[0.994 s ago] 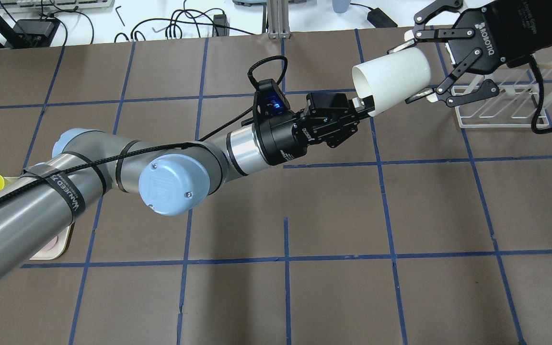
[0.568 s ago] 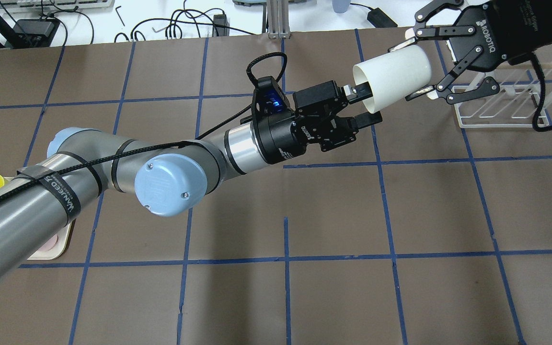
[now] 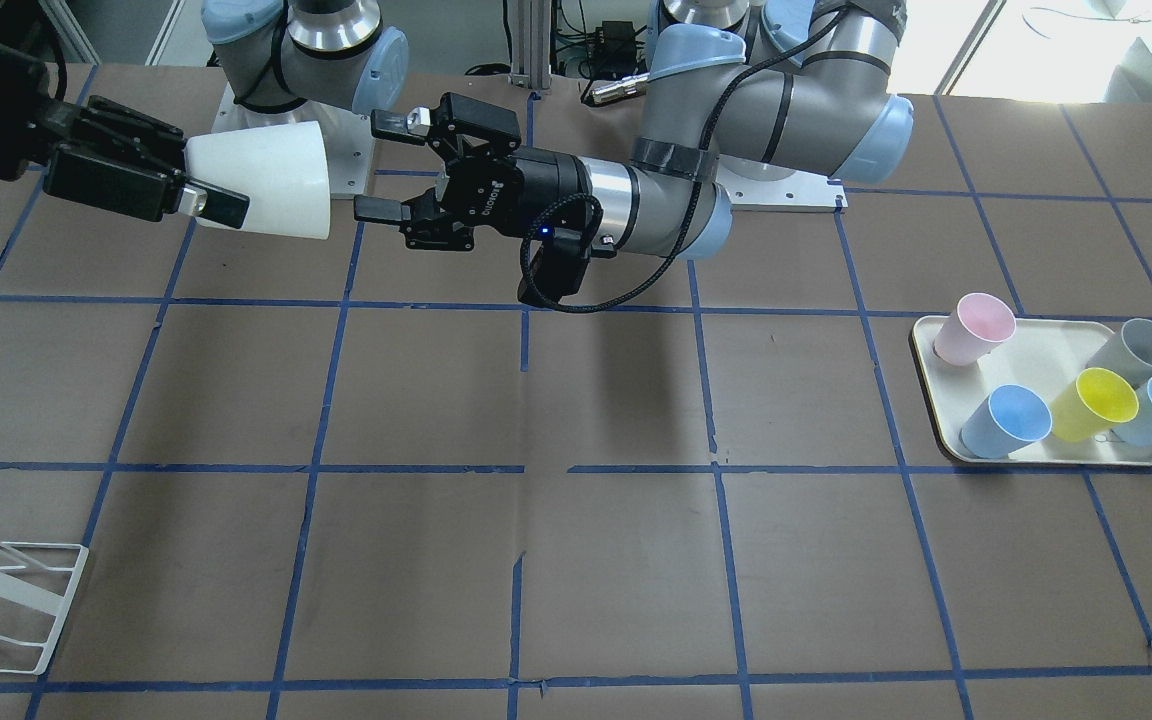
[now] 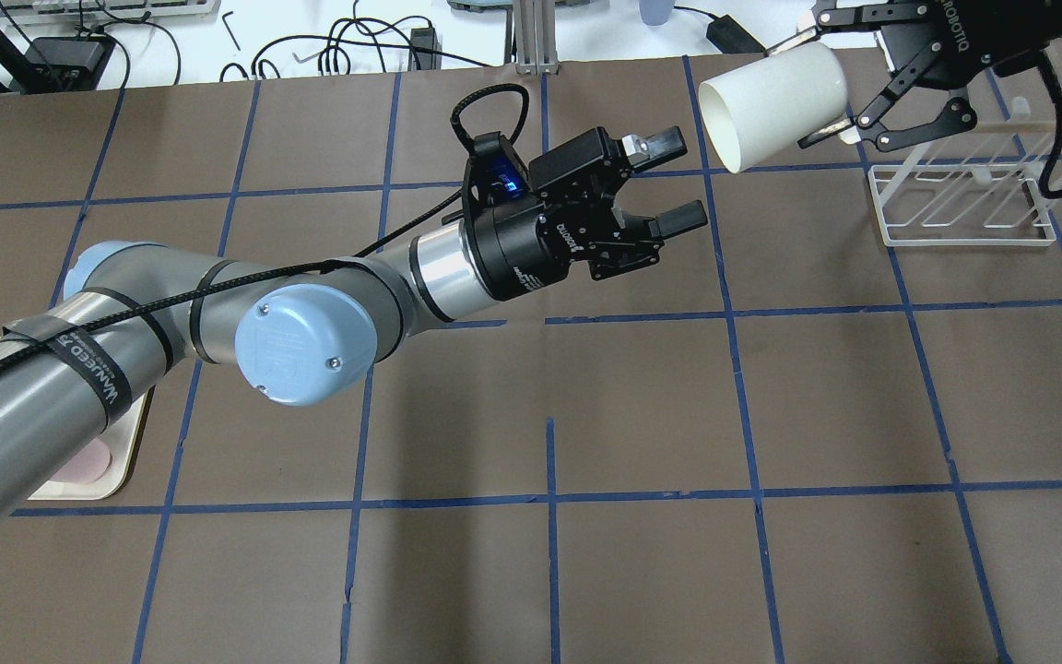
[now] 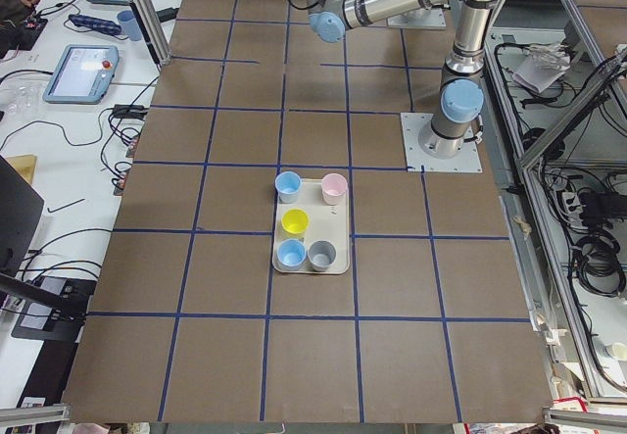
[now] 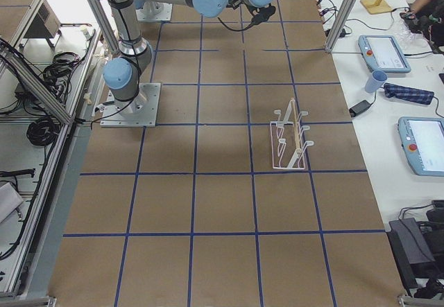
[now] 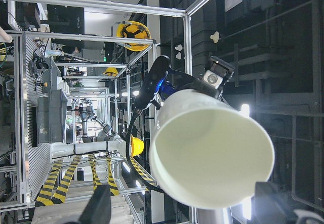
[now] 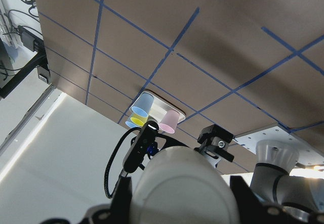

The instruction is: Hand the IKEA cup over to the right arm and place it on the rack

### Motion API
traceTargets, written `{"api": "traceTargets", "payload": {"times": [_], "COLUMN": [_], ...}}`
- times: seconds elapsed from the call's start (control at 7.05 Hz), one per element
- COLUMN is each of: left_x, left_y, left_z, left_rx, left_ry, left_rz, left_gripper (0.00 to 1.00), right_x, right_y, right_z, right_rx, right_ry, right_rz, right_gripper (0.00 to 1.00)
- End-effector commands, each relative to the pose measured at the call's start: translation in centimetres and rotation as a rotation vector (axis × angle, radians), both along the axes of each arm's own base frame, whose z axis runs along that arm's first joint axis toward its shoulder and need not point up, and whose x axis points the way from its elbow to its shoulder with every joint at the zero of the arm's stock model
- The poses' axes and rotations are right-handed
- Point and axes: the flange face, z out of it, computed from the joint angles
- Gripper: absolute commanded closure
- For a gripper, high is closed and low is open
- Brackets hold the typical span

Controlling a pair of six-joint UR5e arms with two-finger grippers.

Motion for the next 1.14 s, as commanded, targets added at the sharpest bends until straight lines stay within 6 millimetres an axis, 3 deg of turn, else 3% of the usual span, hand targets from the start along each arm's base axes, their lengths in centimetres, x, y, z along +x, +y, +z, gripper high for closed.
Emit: {"api": "traceTargets", "payload": {"times": [0.0, 0.14, 0.43, 0.71, 0.85, 0.99], "left_x": [4.7, 8.1, 13.1, 20.2, 22.3, 23.2], "left_y": [-1.7, -2.7, -3.4, -4.2, -4.7, -5.0], "left_z": [0.7, 0.6, 1.3, 1.1, 2.0, 3.3], "left_rx": [0.016, 0.028, 0.045, 0.105, 0.099, 0.114], "left_ry": [-0.082, -0.165, -0.357, -0.609, -0.768, -0.890], "left_rz": [-0.015, -0.036, -0.115, -0.155, -0.184, -0.204], "left_gripper": [0.00, 0.00, 0.00, 0.00, 0.00, 0.00], "right_x": [-2.3, -2.9, -1.2, 1.8, 3.0, 2.4], "right_y": [-3.1, -3.3, -2.6, -2.6, -2.7, -2.7], "right_z": [1.0, 1.4, 0.7, 0.1, -0.4, -0.6], "right_rx": [-0.069, -0.121, -0.120, -0.147, -0.145, -0.154], "right_ry": [0.163, 0.303, 0.462, 0.622, 0.684, 0.757], "right_rz": [0.069, 0.134, 0.294, 0.437, 0.495, 0.557], "right_gripper": [0.65, 0.65, 0.66, 0.70, 0.70, 0.76]}}
